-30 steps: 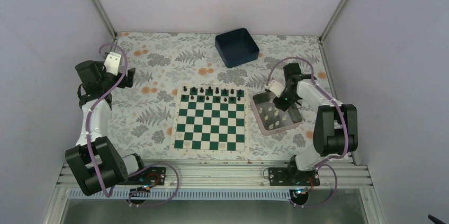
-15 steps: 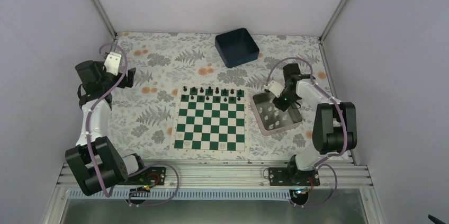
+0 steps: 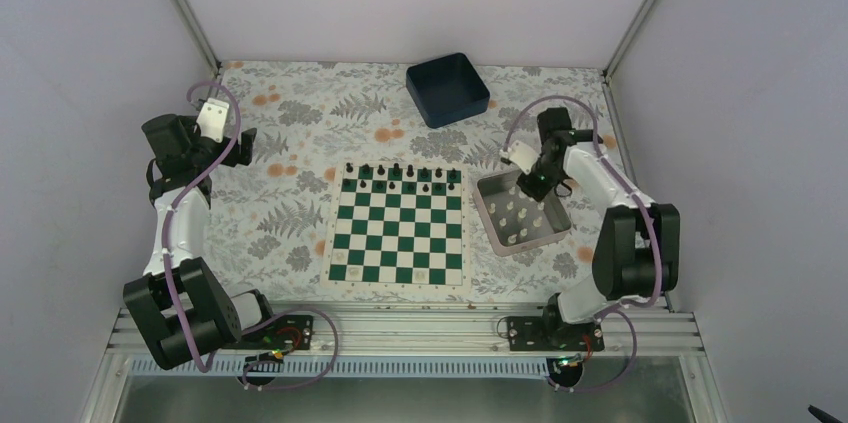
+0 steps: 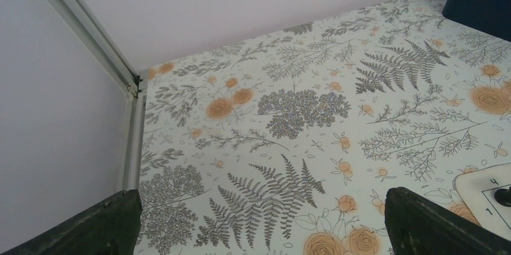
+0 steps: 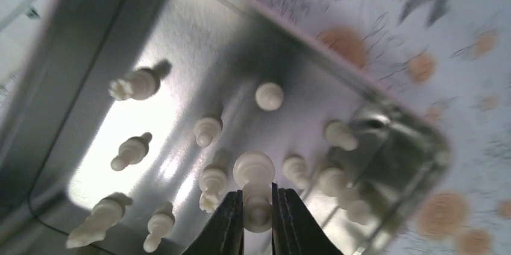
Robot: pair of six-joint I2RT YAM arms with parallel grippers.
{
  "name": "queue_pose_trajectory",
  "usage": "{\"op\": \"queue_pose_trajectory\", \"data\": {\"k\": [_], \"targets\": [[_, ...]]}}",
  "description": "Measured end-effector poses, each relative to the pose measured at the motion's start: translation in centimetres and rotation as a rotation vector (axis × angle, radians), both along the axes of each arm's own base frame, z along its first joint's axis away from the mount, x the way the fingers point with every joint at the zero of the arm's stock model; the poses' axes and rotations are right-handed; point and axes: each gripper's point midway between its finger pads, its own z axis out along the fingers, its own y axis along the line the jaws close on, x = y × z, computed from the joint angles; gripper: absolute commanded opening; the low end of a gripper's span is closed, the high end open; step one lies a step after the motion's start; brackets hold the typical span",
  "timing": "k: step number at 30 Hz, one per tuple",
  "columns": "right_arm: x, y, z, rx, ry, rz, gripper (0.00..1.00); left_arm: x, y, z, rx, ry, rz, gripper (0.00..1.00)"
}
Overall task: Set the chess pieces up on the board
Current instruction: Pick up the chess piece from the storage box, then place the chess piece on the chessboard.
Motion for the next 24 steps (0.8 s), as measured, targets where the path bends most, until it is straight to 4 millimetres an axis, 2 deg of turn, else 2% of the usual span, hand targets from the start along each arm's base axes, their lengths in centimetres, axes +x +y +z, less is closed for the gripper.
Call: {"op": "queue_pose_trajectory", "data": {"k": [3, 6, 10, 12, 15, 17, 20, 24], "targets": [[0.7, 1.1, 3.0, 0.002, -0.058, 0.026, 0.08, 0.0, 0.0, 0.0, 0.0, 0.0, 0.0, 1.0], [1.1, 4.0, 6.5, 0.011, -0.126, 0.095, 0.08, 0.0, 0.0, 0.0, -0.001, 0.0, 0.001, 1.0], [-0.1, 10.3, 9.6, 0.039, -0.176, 0.24, 0.08, 0.0, 0.0, 0.0, -0.003, 0.0, 0.002, 1.0], [-1.8, 14.0, 10.4, 0.05, -0.18, 0.33, 0.09, 0.0, 0.0, 0.0, -0.003, 0.001, 0.002, 1.0], [-4.7, 19.0, 10.6, 0.071, -0.162, 0.457, 0.09, 0.0, 0.0, 0.0, -0.003, 0.001, 0.003, 1.0], [-6.8, 21.8, 9.9, 0.074, -0.136, 0.532, 0.09, 0.0, 0.0, 0.0, -0.003, 0.001, 0.003, 1.0], [-9.7, 24.6, 8.0, 0.066, -0.072, 0.617, 0.09, 0.0, 0.0, 0.0, -0.002, 0.001, 0.003, 1.0], [-12.6, 27.1, 5.6, 0.056, -0.004, 0.704, 0.09, 0.0, 0.0, 0.0, -0.002, 0.001, 0.004, 1.0]]}}
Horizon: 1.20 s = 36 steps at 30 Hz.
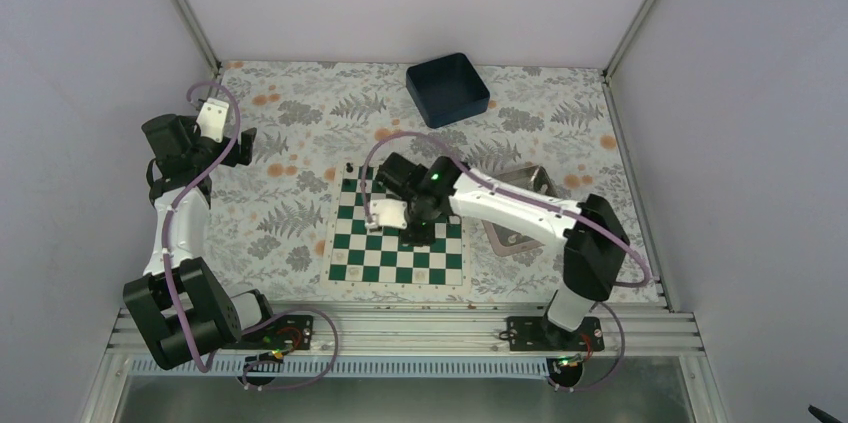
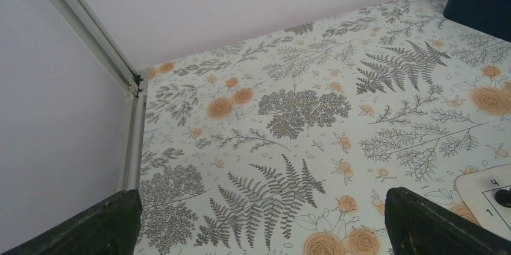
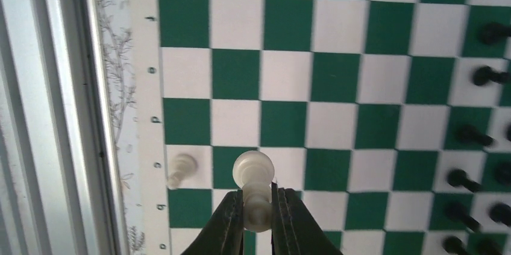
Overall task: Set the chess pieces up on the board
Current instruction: Place the chess piece on the chessboard.
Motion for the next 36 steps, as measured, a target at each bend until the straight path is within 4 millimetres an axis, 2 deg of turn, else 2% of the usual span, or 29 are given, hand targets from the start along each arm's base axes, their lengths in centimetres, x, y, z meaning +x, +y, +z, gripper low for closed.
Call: {"op": "queue_pose_trajectory", "data": {"k": [7, 12, 22, 36], "targets": [[-4.2, 2.1, -3.3, -0.037, 0.066, 0.118, 0.09, 0.0, 0.1, 0.0, 0.004, 0.002, 0.007, 1.0], [-6.4, 2.7, -4.9, -0.056, 0.096, 0.175, 0.09, 0.0, 0.2, -0.1, 0.004, 0.003, 0.01, 1.0], [-7.2, 1.2, -7.2, -0.11, 0.117, 0.179, 0.09, -0.1, 0.3, -0.7, 0.004, 0.017, 0.02, 1.0], [-6.6, 1.4, -8.2, -0.12, 0.093, 0.178, 0.09, -0.1, 0.4, -1.0, 0.004, 0.025, 0.024, 1.0]]}}
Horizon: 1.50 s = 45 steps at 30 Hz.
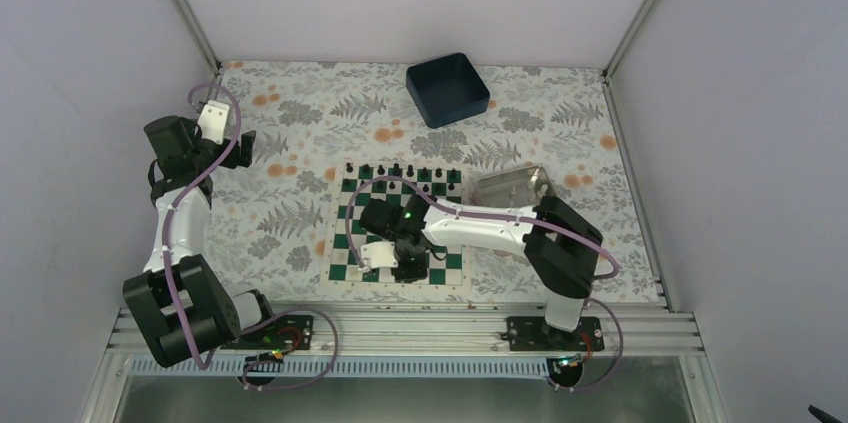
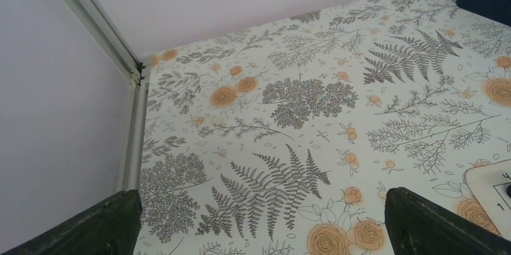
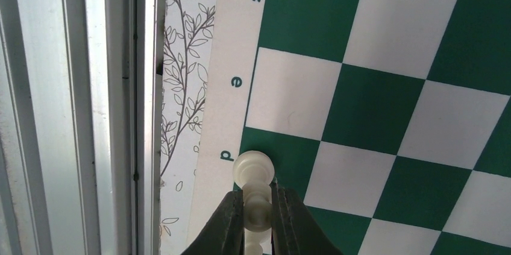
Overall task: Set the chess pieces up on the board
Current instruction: Place the chess piece on the chessboard.
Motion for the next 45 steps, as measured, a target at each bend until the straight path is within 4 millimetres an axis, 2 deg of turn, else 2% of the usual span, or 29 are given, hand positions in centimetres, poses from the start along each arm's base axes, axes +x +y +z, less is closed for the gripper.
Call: {"op": "queue_pose_trajectory", "data": {"k": [13, 20, 27, 38, 45], "targets": [[0.4, 0.6, -0.1, 0.014, -0.016, -0.001, 0.09, 0.1, 0.1, 0.0, 0.002, -0.003, 0.001, 1.0], [1.2, 2.4, 0.6, 0.056, -0.036, 0.001, 0.09, 0.1, 0.1, 0.0, 0.003, -0.003, 0.002, 1.0], [1.8, 3.8, 0.3, 0.071, -0.042, 0.006, 0.09, 0.1, 0.1, 0.0, 0.003, -0.003, 0.002, 1.0], [1.7, 3.6, 0.3, 0.064, -0.043, 0.013, 0.08, 0.1, 0.1, -0.1, 0.003, 0.0, 0.005, 1.0], [1.1, 1.7, 0.2, 0.045, -0.046, 0.008, 0.08, 0.2, 0.2, -0.2, 0.005, -0.003, 0.005, 1.0]]}}
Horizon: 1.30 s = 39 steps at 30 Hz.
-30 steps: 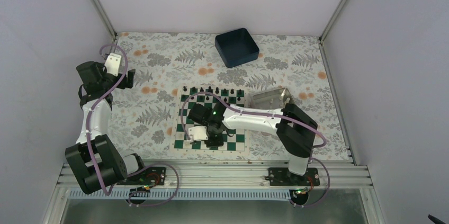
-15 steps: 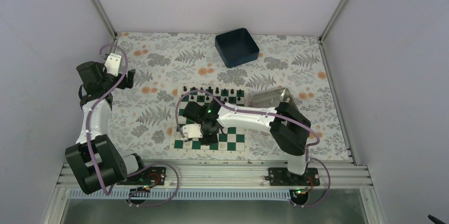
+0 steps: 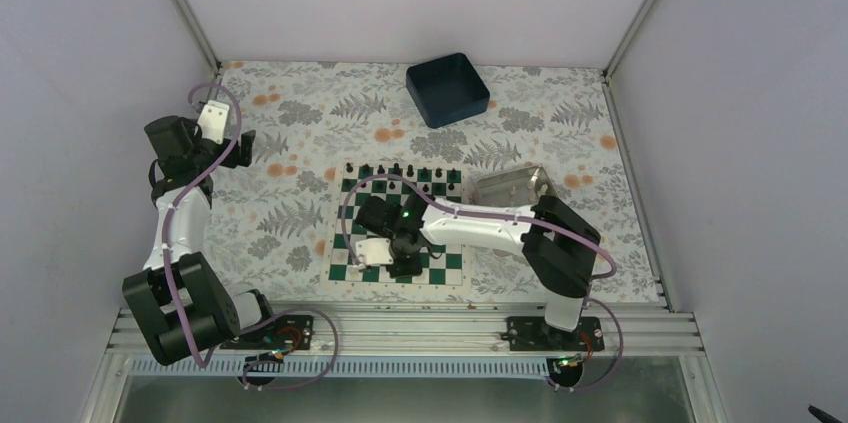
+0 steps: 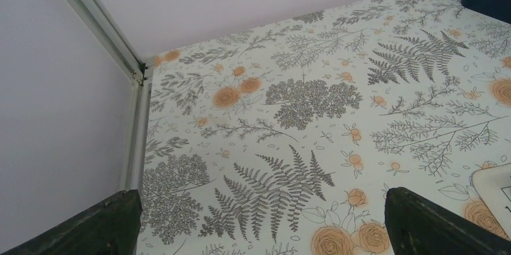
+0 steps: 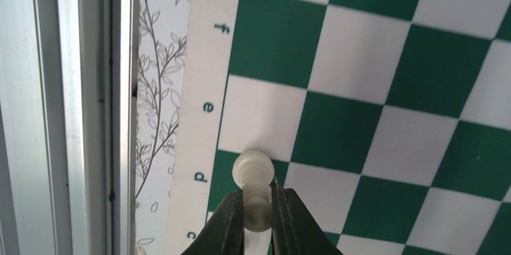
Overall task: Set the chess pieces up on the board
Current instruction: Place the chess piece on the chessboard.
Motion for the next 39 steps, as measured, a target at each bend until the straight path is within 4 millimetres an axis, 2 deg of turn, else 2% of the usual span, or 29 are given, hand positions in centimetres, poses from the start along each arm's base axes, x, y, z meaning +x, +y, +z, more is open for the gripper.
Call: {"op": "queue_pose_trajectory", "data": {"k": [6, 18, 26, 35, 39], "targets": [[-0.5, -1.2, -0.2, -0.015, 0.009, -0.01, 0.08, 0.1, 0.0, 0.0, 0.001, -0.002, 0.0, 1.0], [-0.7, -1.7, -0.7, -0.018, 0.012, -0.014, 0.08, 0.1, 0.0, -0.1, 0.0, 0.001, 0.0, 1.0], [-0.7, -1.6, -0.9, -0.011, 0.008, -0.015, 0.18, 0.1, 0.0, -0.2, -0.001, 0.002, 0.0, 1.0], [-0.8, -1.9, -1.2, -0.023, 0.011, -0.016, 0.23, 0.1, 0.1, -0.3, -0.002, 0.005, 0.001, 1.0], [-0.7, -1.9, -1.2, -0.022, 0.009, -0.017, 0.36, 0.1, 0.1, -0.3, -0.002, 0.005, 0.001, 1.0]]}}
